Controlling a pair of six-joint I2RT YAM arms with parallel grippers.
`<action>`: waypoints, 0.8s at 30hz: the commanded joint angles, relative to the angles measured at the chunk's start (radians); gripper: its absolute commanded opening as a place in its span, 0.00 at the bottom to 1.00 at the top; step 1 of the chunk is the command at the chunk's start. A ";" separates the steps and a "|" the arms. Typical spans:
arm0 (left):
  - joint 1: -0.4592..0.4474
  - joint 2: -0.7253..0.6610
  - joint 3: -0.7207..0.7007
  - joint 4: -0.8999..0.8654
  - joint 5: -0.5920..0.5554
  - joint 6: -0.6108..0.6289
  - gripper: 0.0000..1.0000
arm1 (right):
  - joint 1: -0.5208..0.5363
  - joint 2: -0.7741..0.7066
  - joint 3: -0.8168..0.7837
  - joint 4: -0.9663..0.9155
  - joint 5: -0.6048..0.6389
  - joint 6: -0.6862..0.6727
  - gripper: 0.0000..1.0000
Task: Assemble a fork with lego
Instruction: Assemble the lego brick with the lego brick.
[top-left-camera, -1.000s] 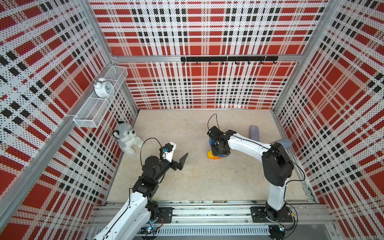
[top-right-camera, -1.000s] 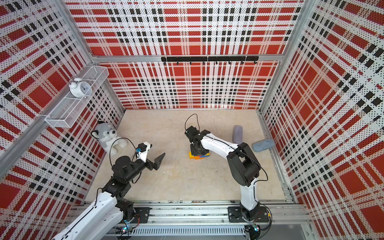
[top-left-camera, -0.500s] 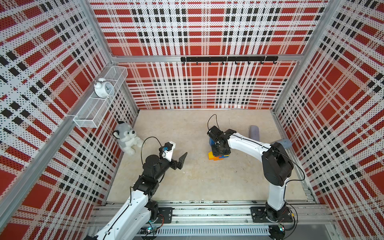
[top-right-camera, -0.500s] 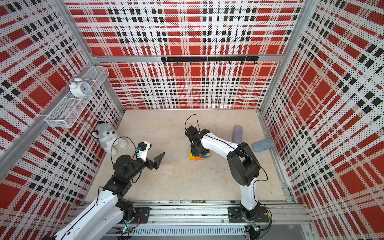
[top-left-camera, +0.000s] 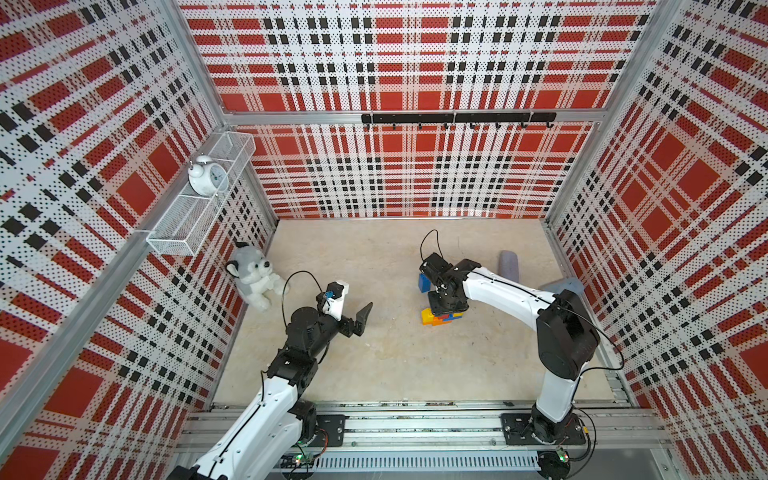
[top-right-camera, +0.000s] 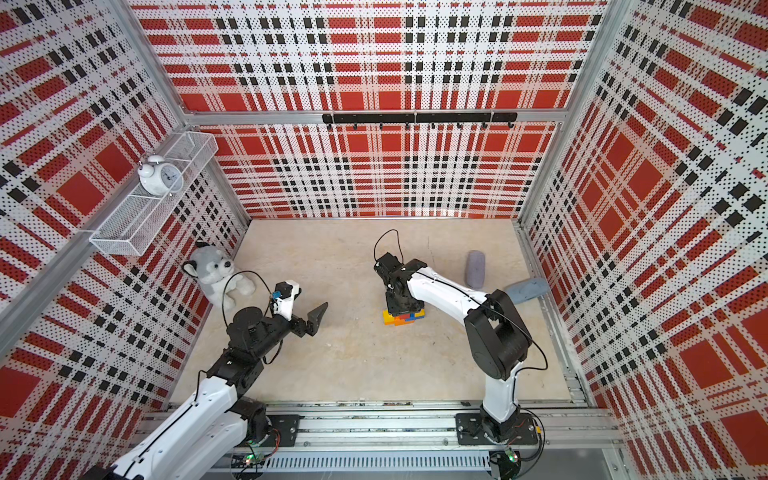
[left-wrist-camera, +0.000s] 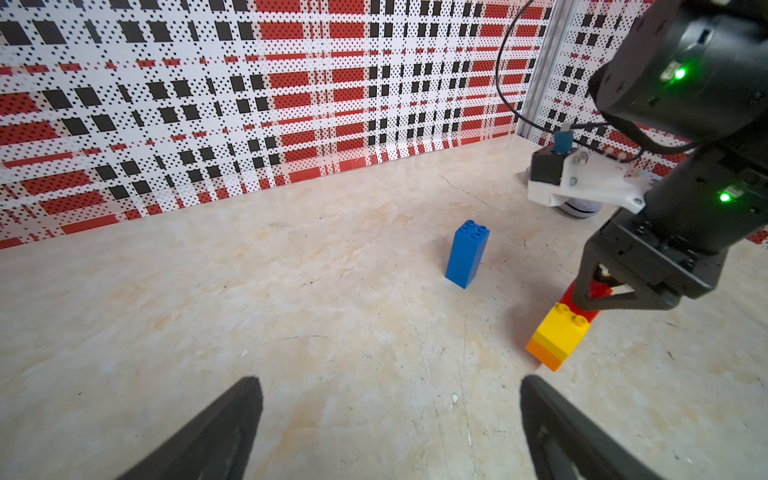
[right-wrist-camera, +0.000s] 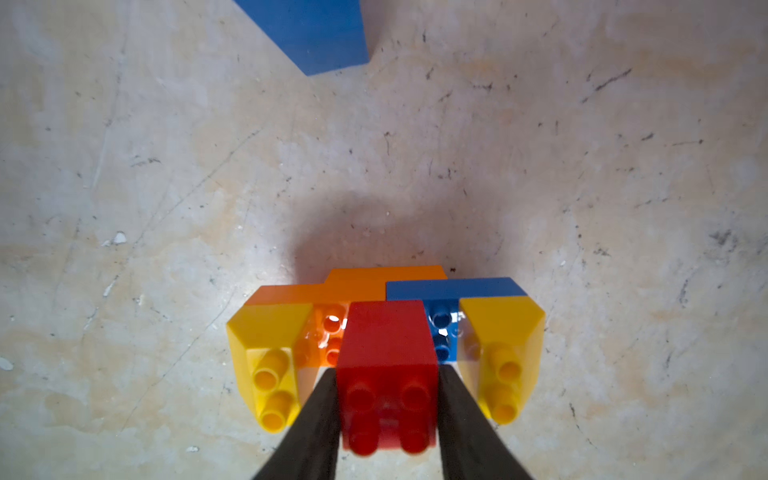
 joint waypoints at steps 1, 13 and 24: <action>0.009 -0.015 0.024 0.023 0.017 0.009 0.98 | 0.007 -0.063 0.000 0.022 0.016 0.008 0.41; -0.028 0.309 0.243 0.090 0.185 0.010 0.96 | -0.073 -0.485 -0.098 0.145 0.108 -0.176 0.82; -0.218 0.855 0.762 -0.271 0.143 0.336 0.85 | -0.335 -0.811 -0.402 0.348 -0.135 -0.255 1.00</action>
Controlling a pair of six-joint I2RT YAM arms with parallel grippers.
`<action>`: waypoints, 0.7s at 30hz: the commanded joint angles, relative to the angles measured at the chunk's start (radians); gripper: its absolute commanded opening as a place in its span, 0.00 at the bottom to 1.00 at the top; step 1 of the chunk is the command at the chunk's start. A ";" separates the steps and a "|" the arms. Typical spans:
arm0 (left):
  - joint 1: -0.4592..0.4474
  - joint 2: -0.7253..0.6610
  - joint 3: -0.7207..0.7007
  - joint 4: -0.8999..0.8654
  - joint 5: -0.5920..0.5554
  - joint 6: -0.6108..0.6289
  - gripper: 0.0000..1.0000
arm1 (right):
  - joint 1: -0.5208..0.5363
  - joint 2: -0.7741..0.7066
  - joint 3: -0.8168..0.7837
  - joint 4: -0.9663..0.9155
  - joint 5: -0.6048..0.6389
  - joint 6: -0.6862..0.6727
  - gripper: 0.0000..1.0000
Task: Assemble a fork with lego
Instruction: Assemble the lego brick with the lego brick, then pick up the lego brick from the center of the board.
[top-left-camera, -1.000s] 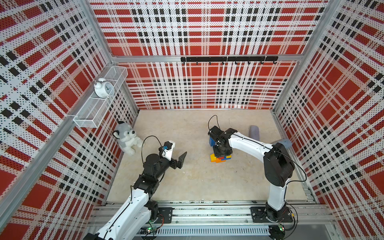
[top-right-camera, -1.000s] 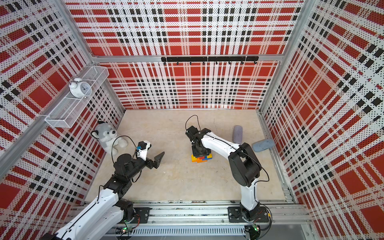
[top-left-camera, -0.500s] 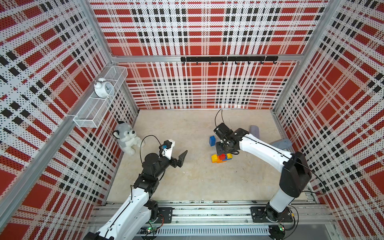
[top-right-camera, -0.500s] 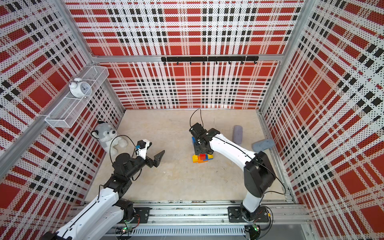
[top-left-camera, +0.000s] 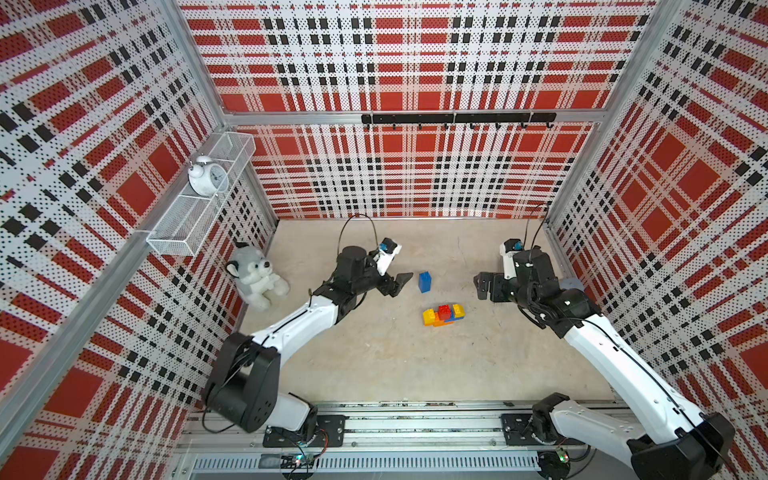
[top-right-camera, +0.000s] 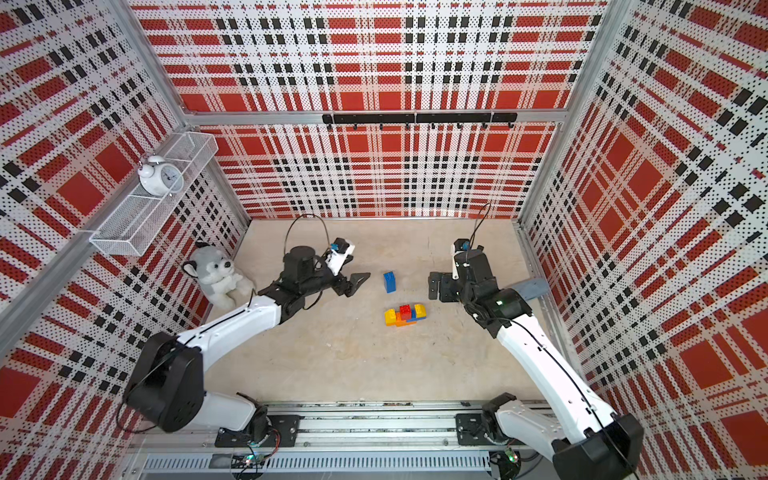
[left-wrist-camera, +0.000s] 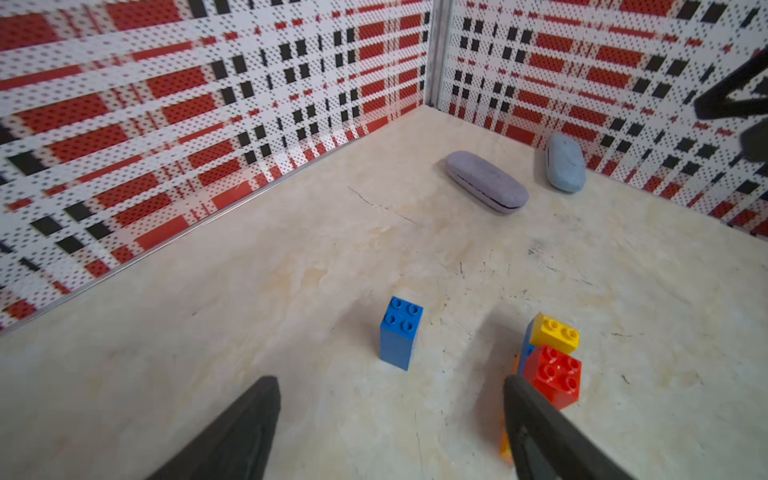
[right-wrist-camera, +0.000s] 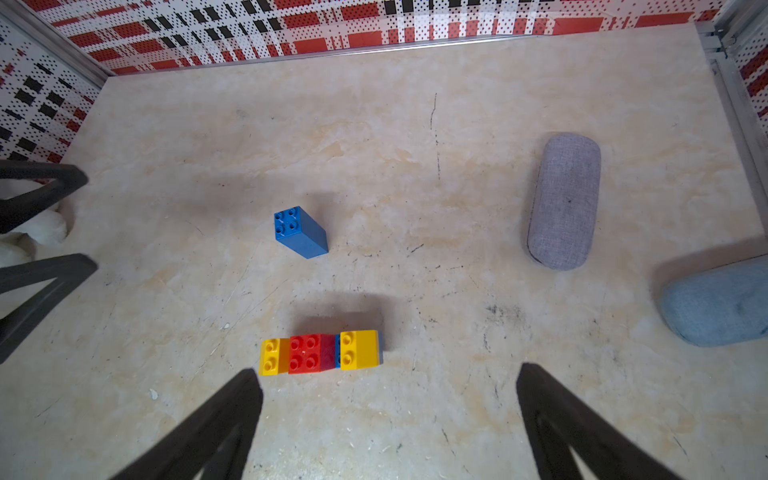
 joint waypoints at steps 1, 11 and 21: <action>-0.030 0.105 0.126 -0.200 -0.005 0.172 0.85 | -0.036 -0.036 -0.033 0.060 -0.077 -0.035 1.00; -0.062 0.451 0.516 -0.550 -0.002 0.401 0.77 | -0.078 -0.073 -0.117 0.064 -0.089 -0.036 1.00; -0.098 0.654 0.751 -0.716 -0.031 0.501 0.65 | -0.085 -0.054 -0.154 0.076 -0.087 -0.025 1.00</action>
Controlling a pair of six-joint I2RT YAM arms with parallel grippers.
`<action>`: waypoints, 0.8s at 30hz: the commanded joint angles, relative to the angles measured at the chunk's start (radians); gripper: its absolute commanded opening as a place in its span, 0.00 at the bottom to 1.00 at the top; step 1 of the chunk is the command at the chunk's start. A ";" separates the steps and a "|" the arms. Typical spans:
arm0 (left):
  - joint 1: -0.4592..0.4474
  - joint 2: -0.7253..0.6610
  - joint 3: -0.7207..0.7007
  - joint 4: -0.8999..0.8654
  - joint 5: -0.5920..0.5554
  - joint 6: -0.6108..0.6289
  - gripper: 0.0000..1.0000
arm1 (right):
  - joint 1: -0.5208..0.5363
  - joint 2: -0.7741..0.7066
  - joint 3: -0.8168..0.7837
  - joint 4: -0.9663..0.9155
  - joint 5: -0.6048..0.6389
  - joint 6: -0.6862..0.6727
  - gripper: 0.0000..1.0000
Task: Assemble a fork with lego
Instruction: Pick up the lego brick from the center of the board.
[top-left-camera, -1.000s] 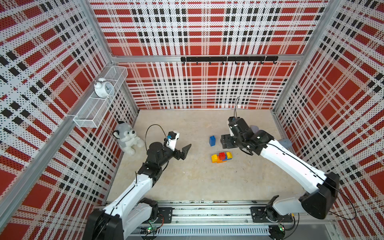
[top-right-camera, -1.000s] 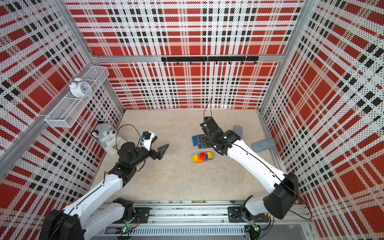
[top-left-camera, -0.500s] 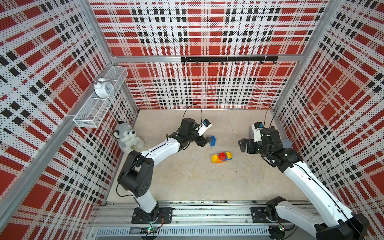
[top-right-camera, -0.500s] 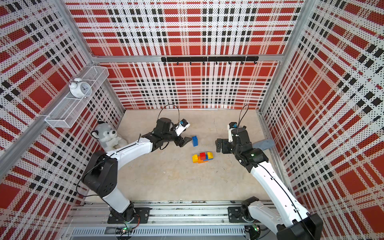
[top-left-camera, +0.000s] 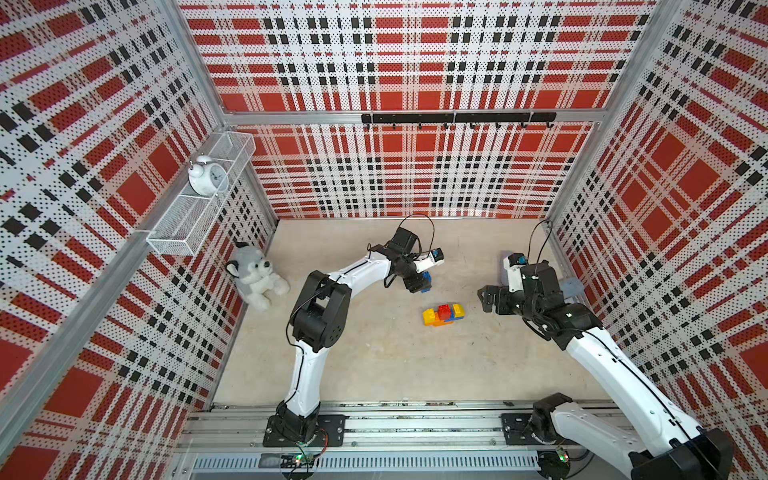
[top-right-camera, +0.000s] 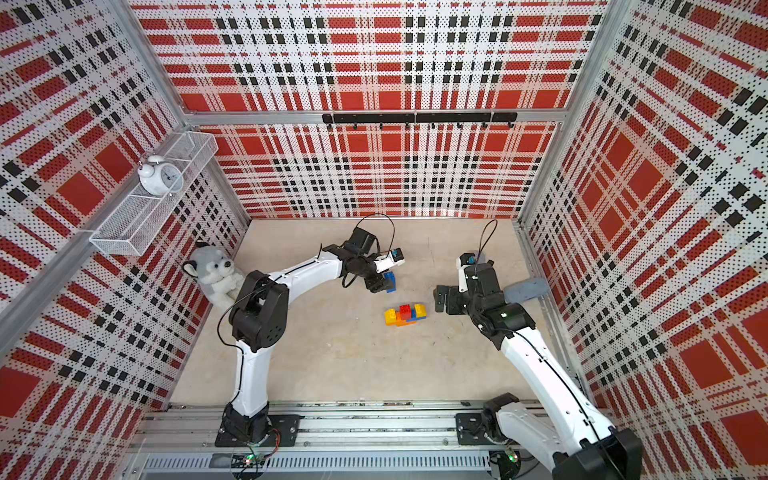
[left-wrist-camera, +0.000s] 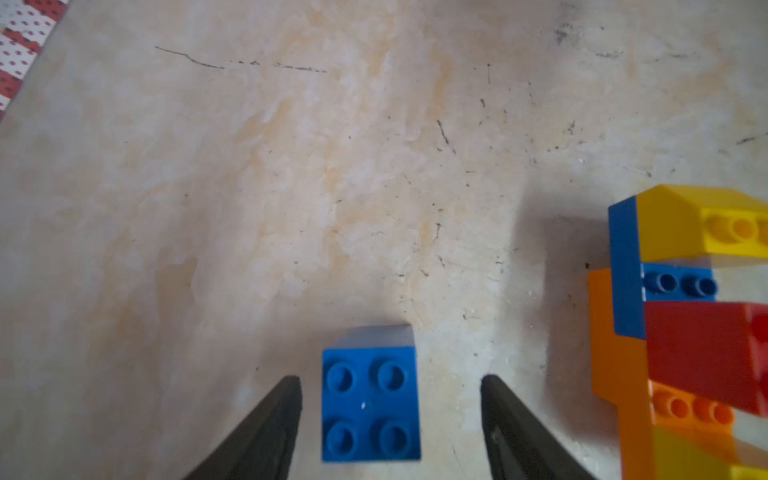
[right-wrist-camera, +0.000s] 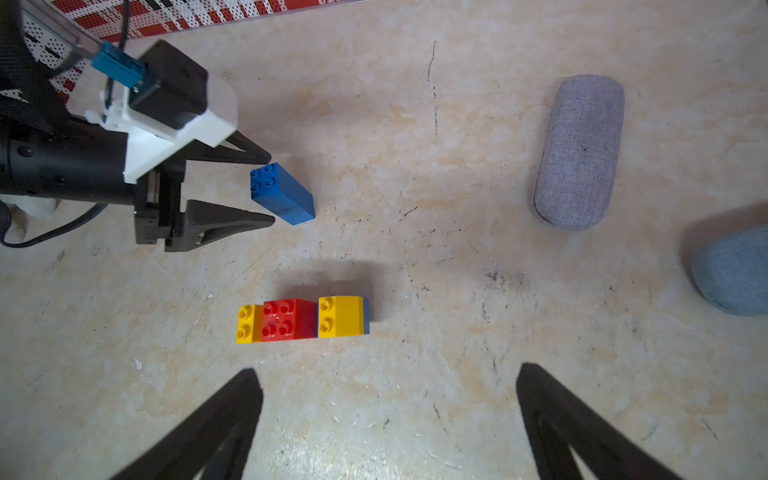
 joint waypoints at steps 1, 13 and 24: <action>-0.006 0.045 0.070 -0.082 -0.006 0.050 0.62 | -0.011 0.003 -0.007 0.023 -0.001 0.001 1.00; 0.018 0.028 0.113 -0.195 0.020 0.183 0.16 | -0.013 0.028 0.003 0.029 0.005 0.002 1.00; 0.038 -0.394 -0.378 -0.064 0.040 0.230 0.16 | -0.014 0.056 0.023 0.046 -0.016 -0.069 1.00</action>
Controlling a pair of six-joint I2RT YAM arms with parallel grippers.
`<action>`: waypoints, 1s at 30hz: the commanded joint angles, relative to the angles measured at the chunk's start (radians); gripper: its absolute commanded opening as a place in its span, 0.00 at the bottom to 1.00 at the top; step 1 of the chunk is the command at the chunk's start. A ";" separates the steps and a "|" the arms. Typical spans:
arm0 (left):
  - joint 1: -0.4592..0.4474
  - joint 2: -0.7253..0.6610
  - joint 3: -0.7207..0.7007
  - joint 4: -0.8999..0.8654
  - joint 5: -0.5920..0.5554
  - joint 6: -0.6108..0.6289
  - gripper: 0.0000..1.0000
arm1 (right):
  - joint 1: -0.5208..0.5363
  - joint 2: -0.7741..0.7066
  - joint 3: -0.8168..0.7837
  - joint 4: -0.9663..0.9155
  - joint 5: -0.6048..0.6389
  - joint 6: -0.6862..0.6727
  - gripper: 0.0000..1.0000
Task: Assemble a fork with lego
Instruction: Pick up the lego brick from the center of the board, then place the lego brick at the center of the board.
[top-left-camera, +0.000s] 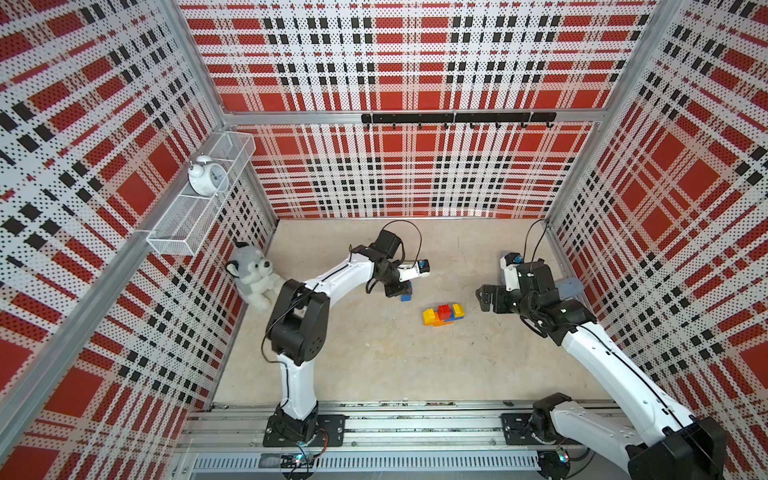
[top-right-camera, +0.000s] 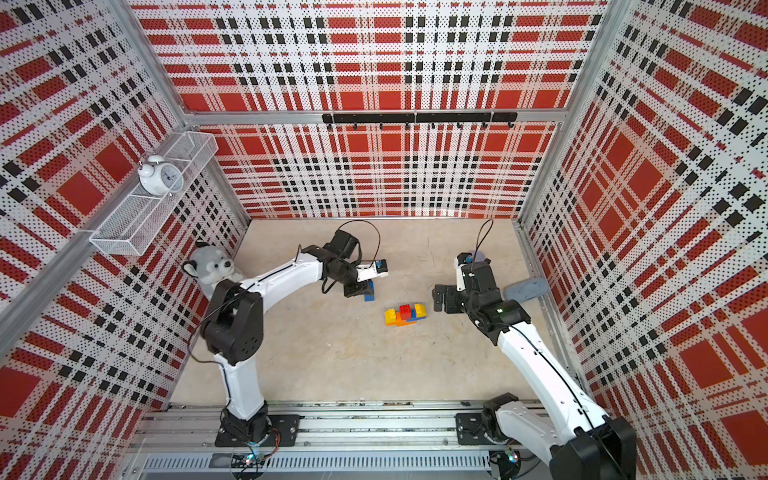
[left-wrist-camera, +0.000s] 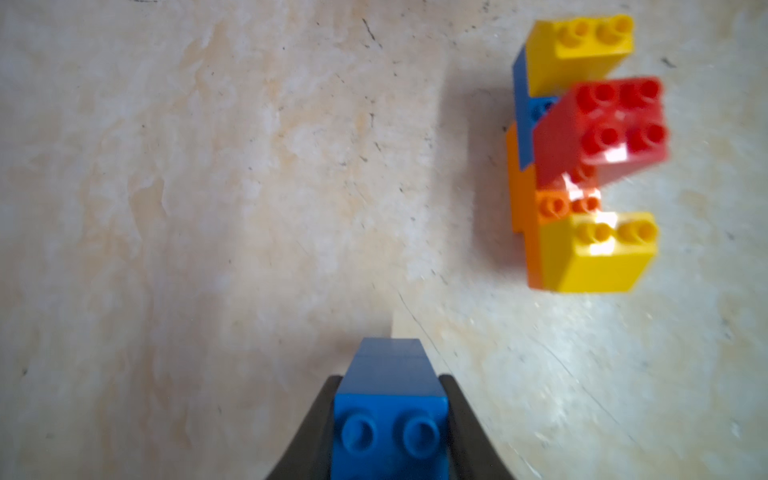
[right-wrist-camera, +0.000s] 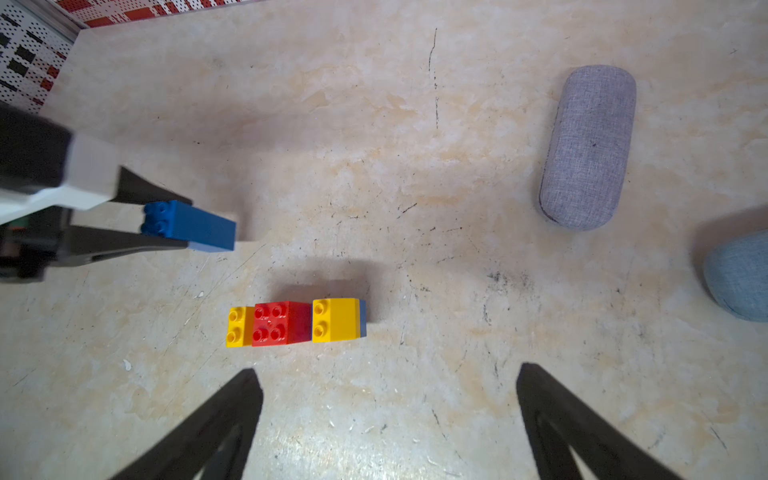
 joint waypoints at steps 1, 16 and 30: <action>-0.033 -0.115 -0.136 0.082 0.028 0.021 0.17 | -0.012 0.008 0.031 0.025 -0.009 -0.065 1.00; -0.116 -0.199 -0.374 0.286 0.028 -0.073 0.21 | -0.015 -0.004 0.058 0.021 0.004 -0.126 1.00; -0.097 -0.227 -0.350 0.230 0.045 -0.041 0.65 | -0.014 0.008 0.107 -0.026 -0.047 -0.418 1.00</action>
